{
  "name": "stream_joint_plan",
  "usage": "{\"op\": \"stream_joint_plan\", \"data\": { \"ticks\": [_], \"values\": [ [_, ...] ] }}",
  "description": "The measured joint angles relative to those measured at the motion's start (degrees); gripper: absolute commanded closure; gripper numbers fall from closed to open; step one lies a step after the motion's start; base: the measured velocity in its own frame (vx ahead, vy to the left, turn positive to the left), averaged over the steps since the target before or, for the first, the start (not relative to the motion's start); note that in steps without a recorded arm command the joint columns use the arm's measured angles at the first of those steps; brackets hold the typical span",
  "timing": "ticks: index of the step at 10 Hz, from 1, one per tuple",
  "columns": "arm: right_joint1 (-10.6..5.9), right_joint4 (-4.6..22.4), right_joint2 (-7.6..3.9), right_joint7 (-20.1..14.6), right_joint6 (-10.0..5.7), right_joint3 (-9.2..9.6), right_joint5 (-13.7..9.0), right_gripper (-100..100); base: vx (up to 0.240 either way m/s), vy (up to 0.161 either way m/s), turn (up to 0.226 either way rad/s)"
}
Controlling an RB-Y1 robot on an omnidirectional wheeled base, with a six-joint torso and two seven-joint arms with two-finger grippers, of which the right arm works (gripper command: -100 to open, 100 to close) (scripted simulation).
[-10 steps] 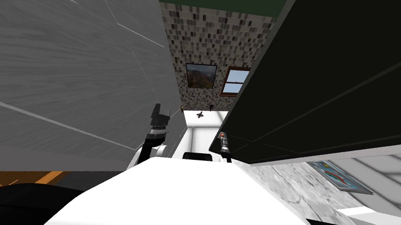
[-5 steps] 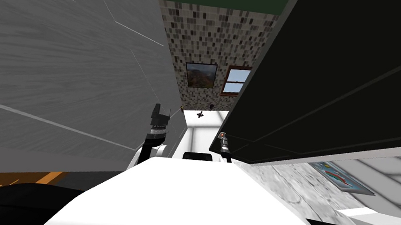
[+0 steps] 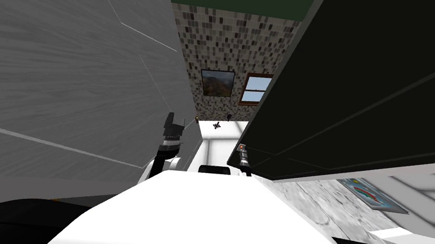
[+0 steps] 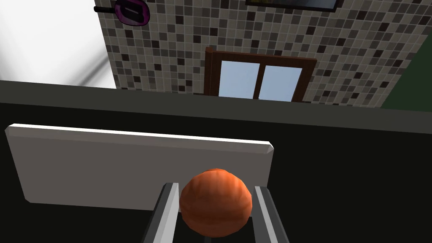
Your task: Push the door open
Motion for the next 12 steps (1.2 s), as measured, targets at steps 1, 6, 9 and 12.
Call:
{"op": "stream_joint_plan", "data": {
  "ticks": [1, 6, 9, 12],
  "values": [
    [0.11, -0.42, -0.37, -0.1, 0.24, -0.23, -0.18, 100, 0.229, 0.015, -0.058],
    [-0.61, -0.61, -0.79, 0.92, 0.5, -2.7, -1.44, 100, 0.197, 0.002, -0.054],
    [-0.91, 0.13, -0.9, 1.59, 0.24, -4.51, -2.37, 100, 0.184, 0.019, -0.067],
    [-0.6, -0.32, -1.05, 2.04, 0.37, -6.36, -3.31, 100, 0.146, -0.007, -0.091]
  ]
}}
